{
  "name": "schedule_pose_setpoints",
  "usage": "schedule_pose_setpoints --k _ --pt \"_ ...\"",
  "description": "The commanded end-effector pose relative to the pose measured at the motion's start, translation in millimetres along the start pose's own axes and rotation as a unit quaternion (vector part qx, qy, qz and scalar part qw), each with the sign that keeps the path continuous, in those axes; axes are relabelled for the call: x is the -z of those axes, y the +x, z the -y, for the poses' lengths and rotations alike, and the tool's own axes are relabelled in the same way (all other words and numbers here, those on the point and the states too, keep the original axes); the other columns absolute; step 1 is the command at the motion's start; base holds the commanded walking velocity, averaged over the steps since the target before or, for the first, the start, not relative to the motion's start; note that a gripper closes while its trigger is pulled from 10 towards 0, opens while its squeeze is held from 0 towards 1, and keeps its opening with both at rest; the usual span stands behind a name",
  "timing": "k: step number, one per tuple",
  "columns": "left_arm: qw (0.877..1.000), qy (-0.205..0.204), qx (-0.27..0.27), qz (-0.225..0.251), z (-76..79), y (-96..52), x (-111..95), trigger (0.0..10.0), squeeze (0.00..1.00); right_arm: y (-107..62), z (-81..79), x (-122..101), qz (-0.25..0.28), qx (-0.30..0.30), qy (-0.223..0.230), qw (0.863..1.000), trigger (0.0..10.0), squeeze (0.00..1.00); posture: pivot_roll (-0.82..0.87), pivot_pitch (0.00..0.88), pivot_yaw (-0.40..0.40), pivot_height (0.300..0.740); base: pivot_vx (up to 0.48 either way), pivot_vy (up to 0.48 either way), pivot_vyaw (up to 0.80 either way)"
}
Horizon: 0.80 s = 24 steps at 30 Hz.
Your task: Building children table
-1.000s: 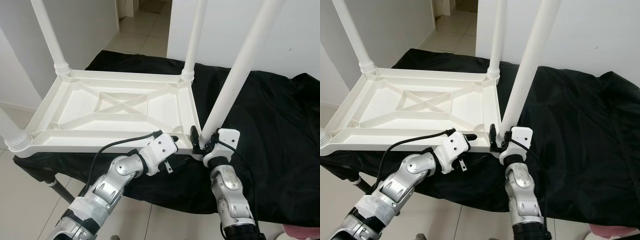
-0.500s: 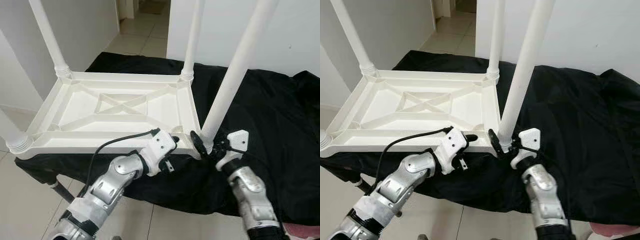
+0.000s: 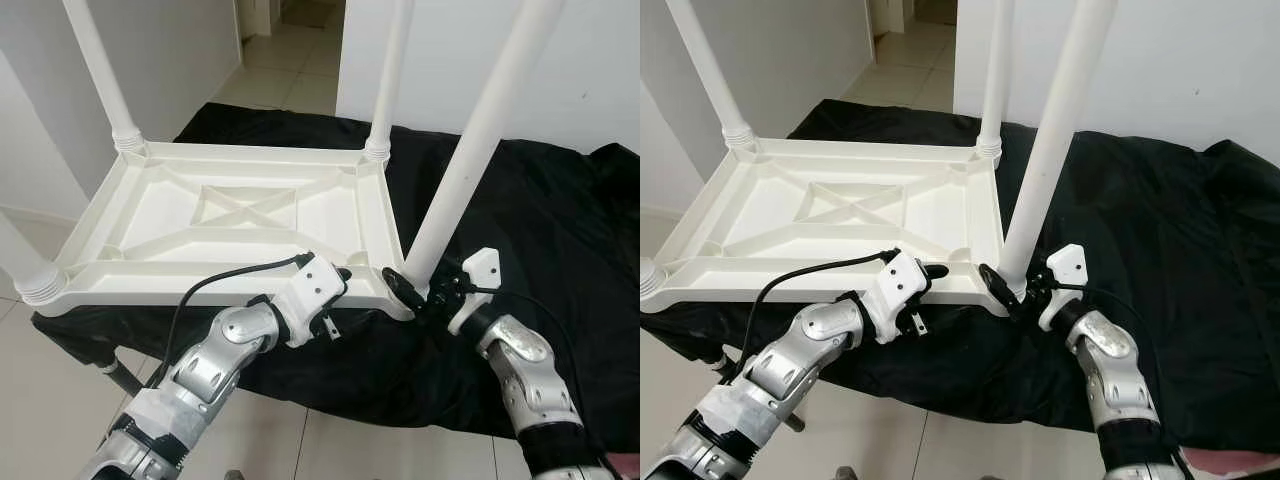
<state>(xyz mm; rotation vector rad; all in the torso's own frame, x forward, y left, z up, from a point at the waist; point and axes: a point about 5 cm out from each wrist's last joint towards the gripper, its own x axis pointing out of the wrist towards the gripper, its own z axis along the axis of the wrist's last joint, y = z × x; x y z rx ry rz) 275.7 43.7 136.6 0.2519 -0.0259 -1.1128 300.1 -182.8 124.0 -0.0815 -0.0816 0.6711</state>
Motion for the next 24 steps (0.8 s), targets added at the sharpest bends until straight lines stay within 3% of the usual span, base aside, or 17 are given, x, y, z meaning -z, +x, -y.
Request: schedule_pose_setpoints --k 1,14,15,20,24 --pt "0.994 0.007 0.105 0.005 12.6 1.7 -4 10.0 0.00 2.3 -0.2 4 -0.008 -0.018 0.001 1.000 0.0 0.00 -0.04 0.000 -0.014 0.740 0.000 0.000 0.00" --pt "0.995 0.002 0.099 0.003 14.3 0.8 -2 10.0 0.00 0.1 4.2 6 -0.003 -0.016 0.018 1.000 0.0 0.00 -0.04 0.000 -0.022 0.740 0.000 0.000 0.00" --pt "0.995 0.001 0.098 0.004 14.7 0.9 -1 10.0 0.00 -2.1 3.6 7 -0.003 -0.011 0.023 1.000 10.0 0.00 -0.04 0.000 -0.021 0.740 0.000 0.000 0.00" --pt "0.995 -0.003 0.097 0.004 15.8 1.2 -1 10.0 0.00 -6.4 0.4 10 0.001 0.009 0.035 0.999 10.0 0.00 -0.05 0.000 -0.019 0.740 0.000 0.000 0.00" --pt "0.995 -0.006 0.096 0.007 17.5 4.5 -1 10.0 0.00 -4.8 -3.7 17 -0.012 0.088 0.028 0.996 10.0 0.00 -0.06 0.000 -0.019 0.740 0.000 0.000 0.00"
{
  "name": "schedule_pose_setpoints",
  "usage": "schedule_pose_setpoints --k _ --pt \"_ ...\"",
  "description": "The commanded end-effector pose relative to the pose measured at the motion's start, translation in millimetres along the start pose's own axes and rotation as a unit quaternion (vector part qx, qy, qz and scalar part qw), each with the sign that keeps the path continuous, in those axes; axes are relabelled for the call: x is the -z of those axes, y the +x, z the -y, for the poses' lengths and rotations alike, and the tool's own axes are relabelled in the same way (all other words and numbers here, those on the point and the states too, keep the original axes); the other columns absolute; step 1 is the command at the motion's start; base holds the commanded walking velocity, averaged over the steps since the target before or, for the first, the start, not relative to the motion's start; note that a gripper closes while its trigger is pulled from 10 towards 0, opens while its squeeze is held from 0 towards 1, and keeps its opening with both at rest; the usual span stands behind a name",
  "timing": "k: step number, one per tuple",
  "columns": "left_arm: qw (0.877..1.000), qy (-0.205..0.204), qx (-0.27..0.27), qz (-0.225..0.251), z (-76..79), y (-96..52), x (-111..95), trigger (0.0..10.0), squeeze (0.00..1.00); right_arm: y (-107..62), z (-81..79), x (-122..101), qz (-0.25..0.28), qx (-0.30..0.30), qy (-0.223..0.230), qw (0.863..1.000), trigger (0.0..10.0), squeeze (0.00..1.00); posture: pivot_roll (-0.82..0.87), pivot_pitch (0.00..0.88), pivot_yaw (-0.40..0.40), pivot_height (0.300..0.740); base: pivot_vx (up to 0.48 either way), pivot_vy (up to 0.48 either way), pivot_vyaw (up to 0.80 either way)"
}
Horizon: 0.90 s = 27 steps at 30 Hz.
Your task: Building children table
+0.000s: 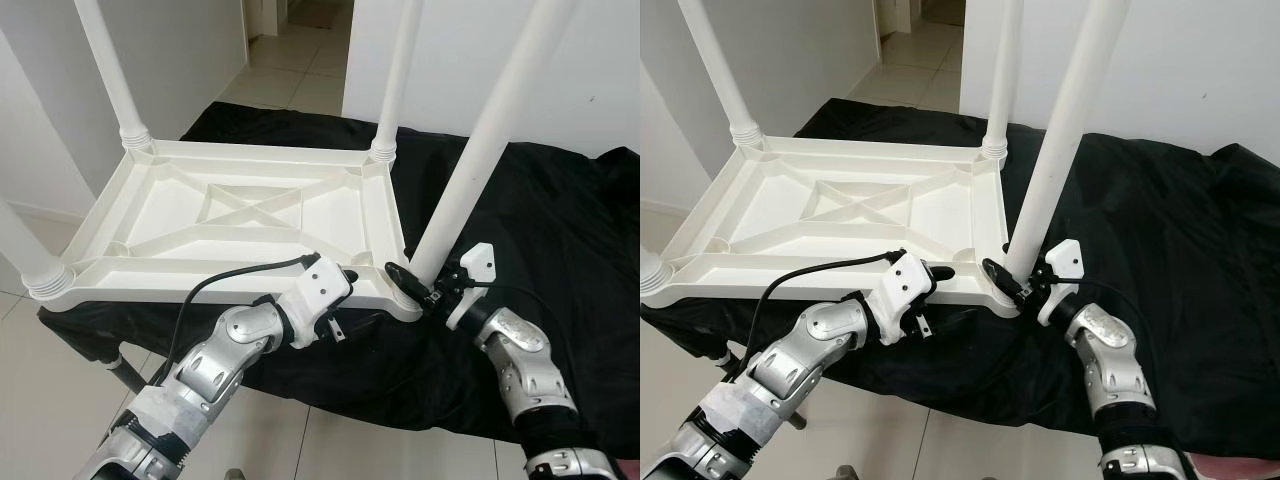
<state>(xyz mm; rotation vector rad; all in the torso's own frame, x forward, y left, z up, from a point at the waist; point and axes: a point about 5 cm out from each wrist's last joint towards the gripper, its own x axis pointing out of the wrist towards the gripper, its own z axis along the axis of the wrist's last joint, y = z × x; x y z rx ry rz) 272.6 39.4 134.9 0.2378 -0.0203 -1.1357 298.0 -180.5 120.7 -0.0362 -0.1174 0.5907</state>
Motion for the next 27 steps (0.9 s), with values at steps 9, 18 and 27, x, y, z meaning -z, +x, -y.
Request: schedule_pose_setpoints --k 9,18,27 --pt "0.996 -0.002 0.091 0.011 17.1 6.1 -2 10.0 0.00 1.1 -24.2 20 -0.040 0.146 0.019 0.988 10.0 0.00 -0.08 0.000 -0.026 0.740 0.000 0.000 0.00" --pt "0.996 -0.005 0.086 0.008 16.3 3.3 1 10.0 0.00 5.5 -46.4 28 -0.051 0.322 0.085 0.941 10.0 0.00 -0.07 0.000 -0.030 0.740 0.000 0.000 0.00" --pt "0.996 -0.009 0.087 0.005 18.3 1.3 3 10.0 0.00 16.3 -59.6 22 -0.037 0.330 0.105 0.938 10.0 0.00 -0.07 0.000 -0.028 0.740 0.000 0.000 0.00"
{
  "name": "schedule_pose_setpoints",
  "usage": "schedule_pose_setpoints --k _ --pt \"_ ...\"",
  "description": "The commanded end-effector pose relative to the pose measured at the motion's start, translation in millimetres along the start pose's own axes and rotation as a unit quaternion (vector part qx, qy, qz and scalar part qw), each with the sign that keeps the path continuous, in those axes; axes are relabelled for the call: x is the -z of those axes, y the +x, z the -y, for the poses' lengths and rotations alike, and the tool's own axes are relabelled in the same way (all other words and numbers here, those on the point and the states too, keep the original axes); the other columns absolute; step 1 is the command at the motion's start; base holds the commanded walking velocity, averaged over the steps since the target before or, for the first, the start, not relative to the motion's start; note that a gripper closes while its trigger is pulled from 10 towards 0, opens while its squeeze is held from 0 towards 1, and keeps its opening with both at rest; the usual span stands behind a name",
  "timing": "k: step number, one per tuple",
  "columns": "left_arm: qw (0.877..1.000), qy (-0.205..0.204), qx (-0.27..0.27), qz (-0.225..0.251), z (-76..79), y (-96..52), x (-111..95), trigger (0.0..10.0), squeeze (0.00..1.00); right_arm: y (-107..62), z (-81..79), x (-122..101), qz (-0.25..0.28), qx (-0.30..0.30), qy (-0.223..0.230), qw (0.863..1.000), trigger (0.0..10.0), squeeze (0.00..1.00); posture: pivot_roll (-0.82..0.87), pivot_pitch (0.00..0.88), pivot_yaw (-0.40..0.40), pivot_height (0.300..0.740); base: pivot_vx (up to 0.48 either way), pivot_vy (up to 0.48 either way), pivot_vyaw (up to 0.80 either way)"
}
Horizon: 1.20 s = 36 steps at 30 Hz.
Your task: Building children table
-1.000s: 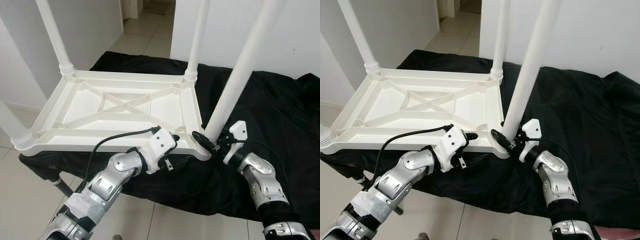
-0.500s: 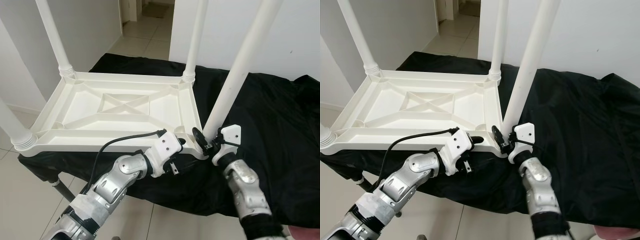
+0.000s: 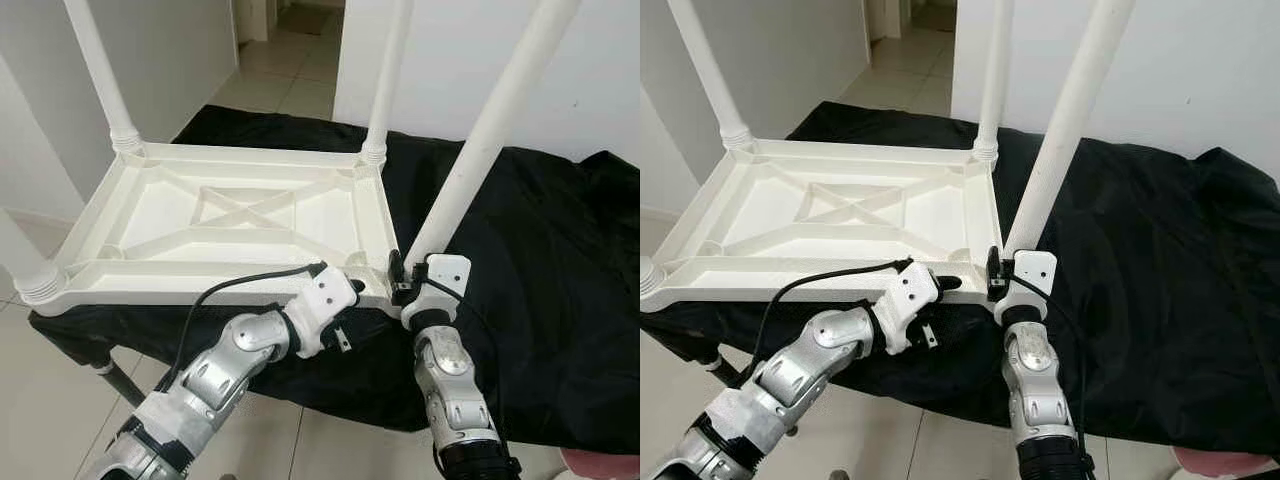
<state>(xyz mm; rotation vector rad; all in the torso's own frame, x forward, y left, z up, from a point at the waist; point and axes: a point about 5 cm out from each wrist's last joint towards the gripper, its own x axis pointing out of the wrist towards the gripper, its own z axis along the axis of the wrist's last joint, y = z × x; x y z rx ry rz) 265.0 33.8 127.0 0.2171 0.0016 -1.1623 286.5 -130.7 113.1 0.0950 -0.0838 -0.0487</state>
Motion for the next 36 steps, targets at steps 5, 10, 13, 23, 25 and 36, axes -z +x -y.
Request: schedule_pose_setpoints --k 5,10,13,23,25,36 --pt "0.997 0.008 0.072 0.004 6.4 -1.4 -3 10.0 0.00 -7.0 -3.1 12 -0.035 0.011 0.028 0.999 10.0 1.00 -0.06 0.000 -0.032 0.740 0.000 0.000 0.00" --pt "0.998 0.010 0.065 0.006 4.0 -0.8 -4 10.0 0.00 -3.8 0.2 5 -0.015 -0.009 0.016 1.000 10.0 1.00 -0.06 0.000 -0.038 0.740 0.000 0.000 0.00" --pt "0.998 0.008 0.060 0.008 3.2 -0.4 -4 10.0 0.00 -1.6 4.1 -1 -0.004 -0.033 0.038 0.999 10.0 1.00 -0.06 0.000 -0.042 0.740 0.000 0.000 0.00" --pt "0.998 0.002 0.060 0.012 5.2 1.7 -5 10.0 0.00 4.1 15.8 -18 0.022 -0.147 0.016 0.989 10.0 0.00 -0.06 0.000 -0.050 0.740 0.000 0.000 0.00" --pt "0.998 0.002 0.061 0.012 5.4 1.7 -5 10.0 0.00 3.8 16.2 -21 0.029 -0.183 0.010 0.983 10.0 0.00 -0.06 0.000 -0.050 0.740 0.000 0.000 0.00" --pt "0.998 0.004 0.061 0.014 5.3 2.2 -8 10.0 0.00 5.8 31.7 -30 0.027 -0.307 -0.022 0.951 10.0 0.00 -0.06 0.000 -0.048 0.740 0.000 0.000 0.00"
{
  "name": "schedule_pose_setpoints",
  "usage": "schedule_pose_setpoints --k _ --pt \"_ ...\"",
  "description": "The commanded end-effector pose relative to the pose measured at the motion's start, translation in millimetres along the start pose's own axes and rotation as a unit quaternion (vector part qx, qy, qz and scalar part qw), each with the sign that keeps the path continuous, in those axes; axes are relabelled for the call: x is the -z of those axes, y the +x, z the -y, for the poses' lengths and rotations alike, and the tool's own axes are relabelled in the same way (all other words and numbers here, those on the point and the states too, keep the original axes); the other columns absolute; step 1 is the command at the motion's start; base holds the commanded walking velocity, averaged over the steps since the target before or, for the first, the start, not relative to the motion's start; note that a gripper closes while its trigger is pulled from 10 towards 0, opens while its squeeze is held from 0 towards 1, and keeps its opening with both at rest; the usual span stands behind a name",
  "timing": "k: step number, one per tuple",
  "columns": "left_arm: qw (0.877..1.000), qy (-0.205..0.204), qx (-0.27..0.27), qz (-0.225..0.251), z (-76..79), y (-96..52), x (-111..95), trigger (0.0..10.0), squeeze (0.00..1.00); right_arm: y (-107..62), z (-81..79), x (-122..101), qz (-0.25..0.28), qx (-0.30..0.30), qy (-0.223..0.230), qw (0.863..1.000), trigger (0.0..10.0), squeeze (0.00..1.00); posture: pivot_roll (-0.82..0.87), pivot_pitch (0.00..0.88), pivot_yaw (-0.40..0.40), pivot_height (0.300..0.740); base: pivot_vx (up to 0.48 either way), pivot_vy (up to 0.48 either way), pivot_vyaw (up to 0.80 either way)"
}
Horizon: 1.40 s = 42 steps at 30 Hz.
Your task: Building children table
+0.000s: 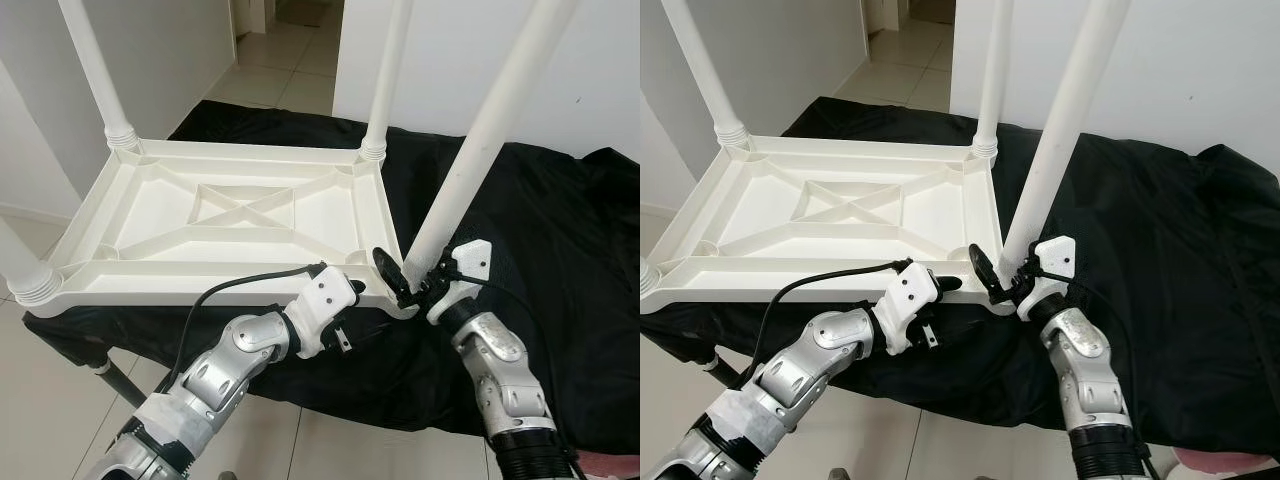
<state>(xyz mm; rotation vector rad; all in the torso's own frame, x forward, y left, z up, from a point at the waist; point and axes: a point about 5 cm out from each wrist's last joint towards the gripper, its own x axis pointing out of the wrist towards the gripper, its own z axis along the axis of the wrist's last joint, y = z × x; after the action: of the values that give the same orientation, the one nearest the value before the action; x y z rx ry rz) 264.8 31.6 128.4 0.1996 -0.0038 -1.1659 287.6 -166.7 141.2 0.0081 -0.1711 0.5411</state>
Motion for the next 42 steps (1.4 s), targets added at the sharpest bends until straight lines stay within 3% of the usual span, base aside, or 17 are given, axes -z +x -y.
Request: schedule_pose_setpoints --k 1,13,14,17,18,19,20,29,30,31,39,42 --pt "0.998 0.009 0.060 0.007 4.8 0.7 -6 10.0 0.00 0.6 1.7 1 -0.009 -0.028 0.002 1.000 10.0 0.00 -0.06 0.000 -0.048 0.740 0.000 0.000 0.00" --pt "0.998 0.005 0.066 0.006 5.3 -1.8 -8 10.0 0.00 6.9 16.5 5 -0.051 -0.099 -0.028 0.993 10.0 0.00 -0.06 0.000 -0.035 0.740 0.000 0.000 0.00" --pt "0.998 0.007 0.067 0.003 5.3 -2.7 -7 10.0 0.00 8.1 18.0 7 -0.055 -0.103 -0.033 0.993 5.1 0.00 -0.05 0.000 -0.034 0.740 0.000 0.000 0.00" --pt "0.998 0.009 0.068 0.001 5.2 -3.4 -6 10.0 0.00 9.2 18.8 8 -0.057 -0.106 -0.033 0.992 5.1 0.00 -0.05 0.000 -0.034 0.740 0.000 0.000 0.00" --pt "0.998 0.009 0.067 0.001 4.9 -4.2 -6 10.0 0.00 10.3 19.6 8 -0.058 -0.108 -0.034 0.992 2.7 0.00 -0.05 0.000 -0.032 0.740 0.000 0.000 0.00" --pt "0.998 0.009 0.067 0.001 4.9 -4.2 -6 10.0 0.00 10.3 19.6 8 -0.058 -0.108 -0.034 0.992 2.7 0.00 -0.05 0.000 -0.032 0.740 0.000 0.000 0.00" --pt "0.998 0.009 0.067 0.001 4.6 -4.8 -7 10.0 0.00 10.8 20.3 9 -0.060 -0.109 -0.036 0.992 0.0 0.00 -0.04 0.000 -0.032 0.740 0.000 0.000 0.00" --pt "0.998 0.010 0.062 -0.002 1.5 -10.2 -8 10.0 0.00 10.0 23.3 15 -0.064 -0.101 -0.020 0.993 0.0 0.00 -0.04 0.000 -0.034 0.740 0.000 0.000 0.00" --pt "0.998 0.010 0.062 -0.002 1.4 -10.4 -8 10.0 0.00 9.9 23.2 16 -0.064 -0.097 -0.018 0.993 3.8 0.00 -0.04 0.000 -0.033 0.740 0.000 0.000 0.00" --pt "0.998 0.011 0.062 -0.002 1.2 -10.6 -8 10.0 0.00 10.0 22.6 17 -0.063 -0.096 -0.017 0.993 10.0 0.00 -0.04 0.000 -0.034 0.740 0.000 0.000 0.00" --pt "0.998 0.014 0.058 -0.001 -0.4 -11.0 -9 10.0 0.00 11.4 16.5 22 -0.054 -0.072 0.005 0.996 10.0 0.00 -0.04 0.000 -0.036 0.740 0.000 0.000 0.00" --pt "0.998 0.014 0.055 -0.001 -1.1 -11.3 -10 10.0 0.00 13.1 12.6 27 -0.064 -0.027 -0.013 0.997 10.0 0.00 -0.04 0.000 -0.031 0.740 0.000 0.000 0.00"
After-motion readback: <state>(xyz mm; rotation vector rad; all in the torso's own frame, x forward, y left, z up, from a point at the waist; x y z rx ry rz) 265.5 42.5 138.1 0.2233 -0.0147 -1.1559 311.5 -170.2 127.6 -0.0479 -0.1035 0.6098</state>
